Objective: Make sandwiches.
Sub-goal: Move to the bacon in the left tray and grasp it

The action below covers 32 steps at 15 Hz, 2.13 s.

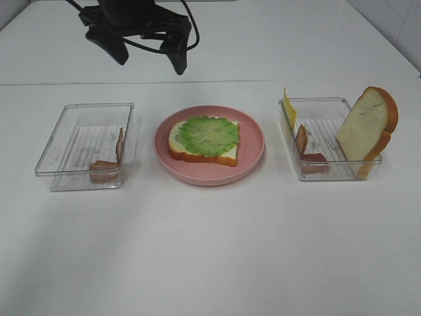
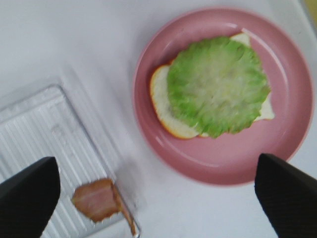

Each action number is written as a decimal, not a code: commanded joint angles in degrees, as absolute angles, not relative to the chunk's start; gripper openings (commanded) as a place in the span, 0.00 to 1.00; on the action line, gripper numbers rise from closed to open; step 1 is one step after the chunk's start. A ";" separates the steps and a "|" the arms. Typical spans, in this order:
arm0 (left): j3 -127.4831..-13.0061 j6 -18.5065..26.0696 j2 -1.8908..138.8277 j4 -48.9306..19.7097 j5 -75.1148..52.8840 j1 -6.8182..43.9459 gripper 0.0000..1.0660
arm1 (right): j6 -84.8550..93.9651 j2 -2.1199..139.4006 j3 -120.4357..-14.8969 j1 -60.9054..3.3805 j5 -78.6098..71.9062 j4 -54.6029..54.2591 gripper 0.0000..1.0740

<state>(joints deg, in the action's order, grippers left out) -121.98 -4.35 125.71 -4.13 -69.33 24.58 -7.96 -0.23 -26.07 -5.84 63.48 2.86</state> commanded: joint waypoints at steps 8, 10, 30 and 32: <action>-100.73 -14.78 120.32 -3.04 -70.19 23.15 0.95 | -7.51 -1.89 -26.01 -6.02 63.08 3.04 0.89; -100.67 -15.93 121.64 -3.50 -69.73 23.15 0.95 | -7.51 -1.89 -26.01 -6.02 63.08 3.04 0.89; -100.67 -17.02 127.02 -2.35 -62.34 23.15 0.62 | -7.51 -1.89 -26.01 -6.02 63.08 3.04 0.89; -100.67 -17.02 127.37 -2.35 -62.34 23.15 0.57 | -7.51 -1.89 -26.01 -6.02 63.08 3.04 0.89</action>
<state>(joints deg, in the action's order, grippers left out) -101.07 -16.62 126.91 -2.58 -62.62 23.20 -7.96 -0.23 -26.07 -5.84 63.48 2.86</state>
